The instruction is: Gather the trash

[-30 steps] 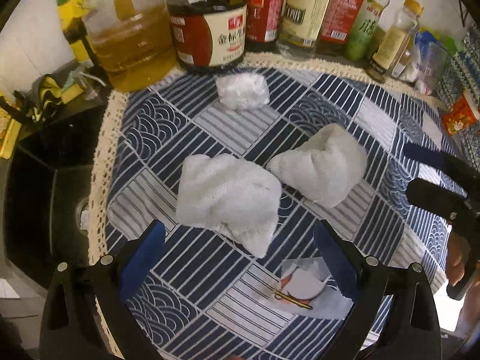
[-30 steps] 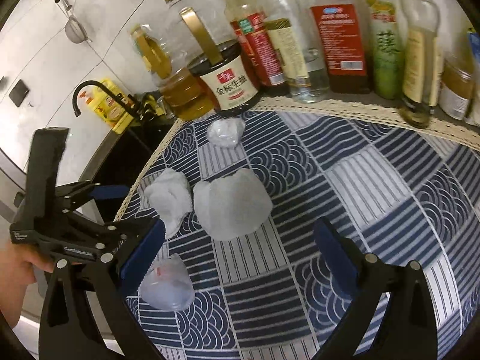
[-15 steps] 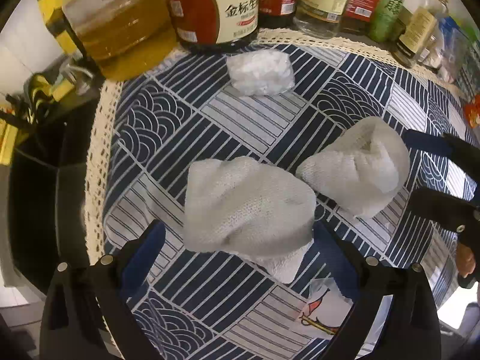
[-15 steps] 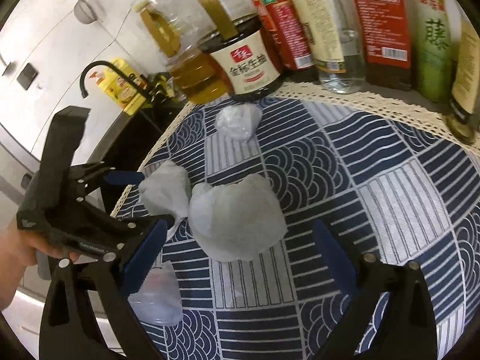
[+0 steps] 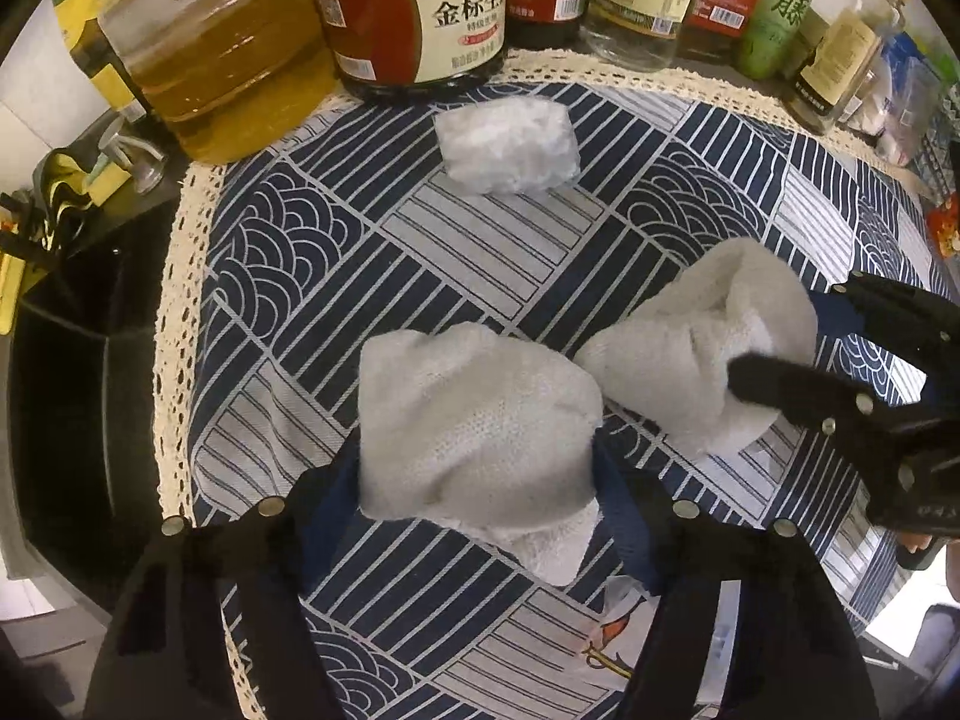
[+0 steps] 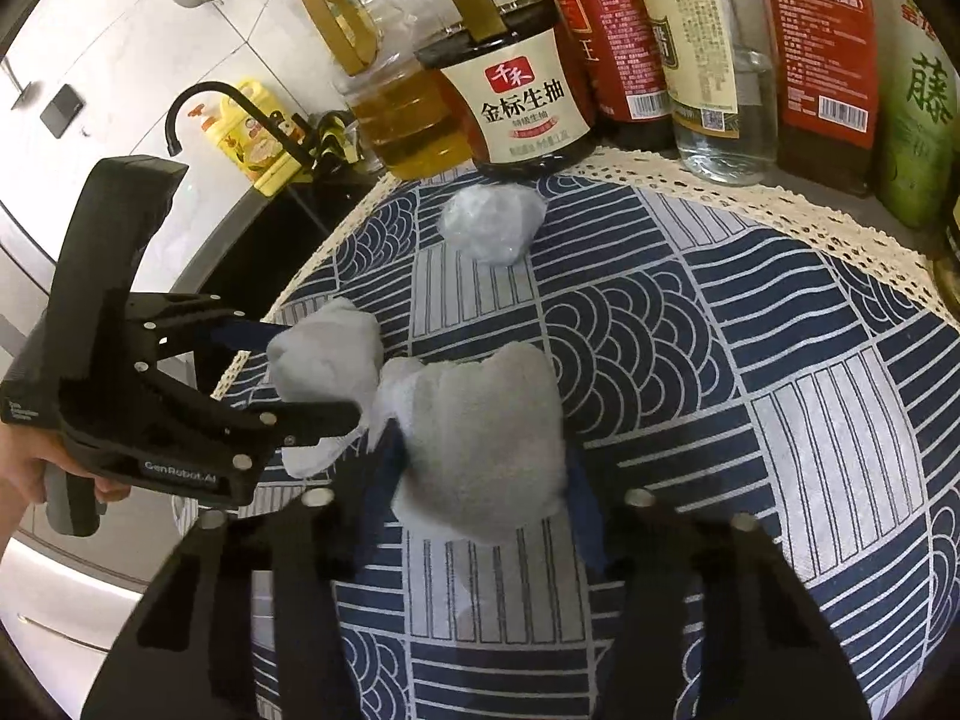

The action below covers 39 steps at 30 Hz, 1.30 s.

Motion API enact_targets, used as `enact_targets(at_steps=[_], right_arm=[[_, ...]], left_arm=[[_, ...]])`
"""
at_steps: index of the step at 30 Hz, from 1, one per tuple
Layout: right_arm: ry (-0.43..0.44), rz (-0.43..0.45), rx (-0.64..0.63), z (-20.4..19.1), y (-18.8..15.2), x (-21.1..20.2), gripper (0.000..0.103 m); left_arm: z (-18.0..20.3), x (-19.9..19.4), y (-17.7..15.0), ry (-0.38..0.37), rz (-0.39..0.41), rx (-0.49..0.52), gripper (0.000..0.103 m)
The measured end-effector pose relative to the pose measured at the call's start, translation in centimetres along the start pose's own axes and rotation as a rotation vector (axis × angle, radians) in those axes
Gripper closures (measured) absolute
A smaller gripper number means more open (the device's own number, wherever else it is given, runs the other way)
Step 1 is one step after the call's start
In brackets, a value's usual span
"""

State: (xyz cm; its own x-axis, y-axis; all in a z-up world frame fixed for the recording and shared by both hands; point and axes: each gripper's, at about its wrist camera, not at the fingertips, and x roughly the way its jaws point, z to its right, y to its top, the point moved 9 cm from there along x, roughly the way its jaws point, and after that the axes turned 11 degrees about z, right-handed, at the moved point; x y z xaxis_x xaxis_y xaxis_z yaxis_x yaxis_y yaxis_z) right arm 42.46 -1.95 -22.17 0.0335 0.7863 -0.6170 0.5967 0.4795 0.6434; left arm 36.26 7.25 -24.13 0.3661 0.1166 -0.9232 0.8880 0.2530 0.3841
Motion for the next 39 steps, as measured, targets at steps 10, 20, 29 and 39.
enact_targets(at_steps=[10,20,29,39], right_arm=[[0.005,0.026,-0.008,-0.3,0.5,-1.3,0.078],[-0.032,0.081,-0.006,-0.5,1.1,-4.4,0.078],[-0.092,0.117,0.001,-1.3,0.3,-7.3,0.078],[-0.186,0.168,0.027,-4.3,-0.6,-11.0,0.078]], left_arm=[[-0.7,-1.7,0.6,-0.014,0.037,-0.029,0.068],[-0.9,-3.5,-0.5,-0.048,0.093,-0.054,0.069],[-0.5,-7.3,-2.0,-0.072,0.191,-0.032,0.069],[-0.7,-11.8,-3.8,-0.146,0.293,0.004,0.069]])
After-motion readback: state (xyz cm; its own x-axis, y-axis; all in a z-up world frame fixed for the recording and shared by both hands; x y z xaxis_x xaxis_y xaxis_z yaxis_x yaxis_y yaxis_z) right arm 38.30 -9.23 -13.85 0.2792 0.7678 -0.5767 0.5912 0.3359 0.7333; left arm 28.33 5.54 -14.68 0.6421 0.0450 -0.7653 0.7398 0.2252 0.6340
